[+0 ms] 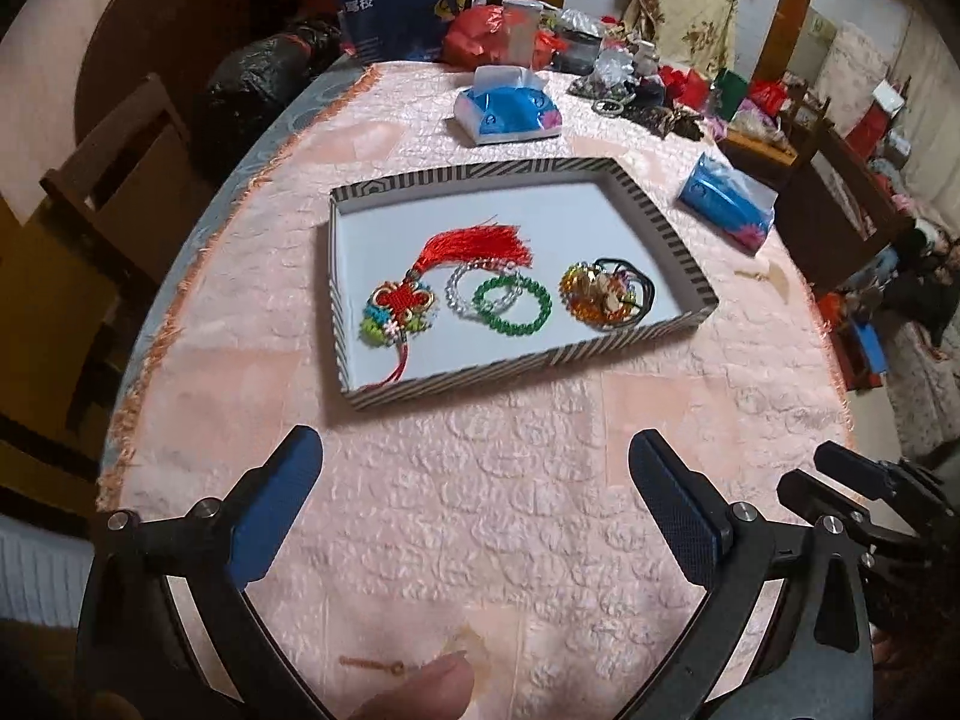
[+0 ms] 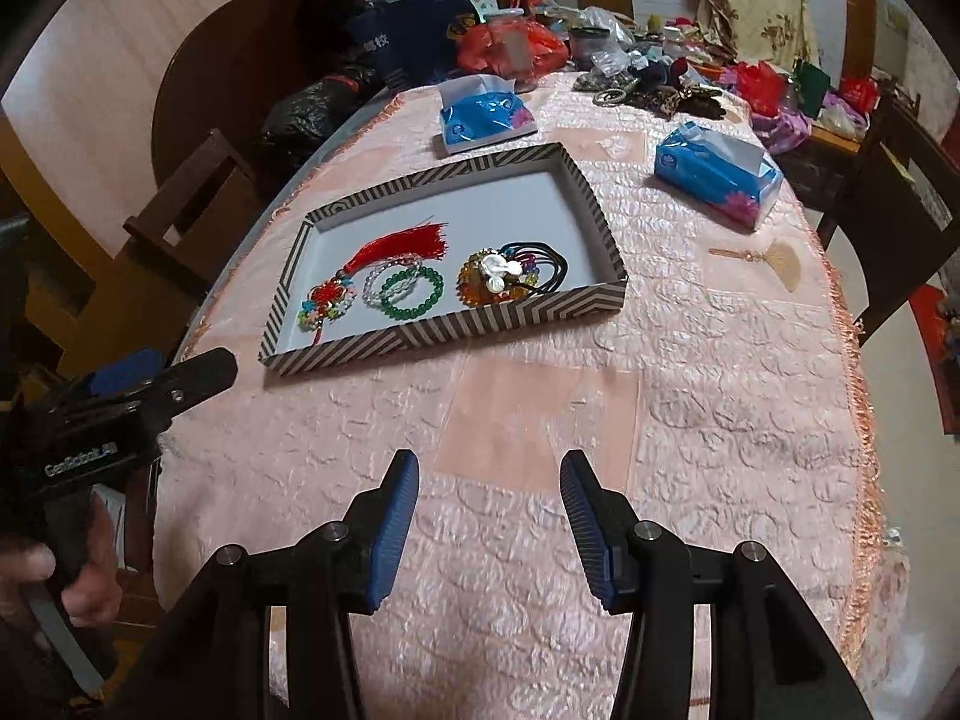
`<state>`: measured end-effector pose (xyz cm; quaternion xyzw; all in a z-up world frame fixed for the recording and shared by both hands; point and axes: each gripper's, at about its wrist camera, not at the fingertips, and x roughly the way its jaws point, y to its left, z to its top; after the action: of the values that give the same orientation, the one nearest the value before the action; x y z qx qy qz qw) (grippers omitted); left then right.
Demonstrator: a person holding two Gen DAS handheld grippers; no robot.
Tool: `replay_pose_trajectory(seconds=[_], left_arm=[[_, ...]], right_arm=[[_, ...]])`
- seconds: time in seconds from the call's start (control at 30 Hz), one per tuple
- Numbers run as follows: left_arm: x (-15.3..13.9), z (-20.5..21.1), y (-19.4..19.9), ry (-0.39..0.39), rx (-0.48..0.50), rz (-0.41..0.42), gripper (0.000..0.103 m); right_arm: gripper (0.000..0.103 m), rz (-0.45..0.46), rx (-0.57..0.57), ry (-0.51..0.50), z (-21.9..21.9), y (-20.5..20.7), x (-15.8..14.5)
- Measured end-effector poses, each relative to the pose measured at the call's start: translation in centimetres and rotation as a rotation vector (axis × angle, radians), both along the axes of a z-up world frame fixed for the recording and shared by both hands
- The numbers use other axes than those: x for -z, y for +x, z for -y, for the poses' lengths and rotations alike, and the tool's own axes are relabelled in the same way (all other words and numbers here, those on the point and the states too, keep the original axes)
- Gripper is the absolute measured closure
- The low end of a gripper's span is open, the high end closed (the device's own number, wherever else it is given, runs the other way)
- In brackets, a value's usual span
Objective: Organize jewelry
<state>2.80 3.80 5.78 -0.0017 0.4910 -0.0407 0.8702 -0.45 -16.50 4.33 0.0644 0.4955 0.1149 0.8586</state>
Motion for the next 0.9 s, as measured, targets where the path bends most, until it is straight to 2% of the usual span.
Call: replay_pose_trajectory(seconds=[0.47,0.9], left_arm=[[-1.8,2.7,-2.9,0.046,0.034,0.047,0.001],[-2.2,3.3,-3.8,0.031,0.031,0.054,0.001]], right_arm=[[0.056,0.062,-0.015,-0.020,0.2,-3.7,-2.0],[0.056,0.083,-0.031,-0.035,0.6,-4.6,-2.9]])
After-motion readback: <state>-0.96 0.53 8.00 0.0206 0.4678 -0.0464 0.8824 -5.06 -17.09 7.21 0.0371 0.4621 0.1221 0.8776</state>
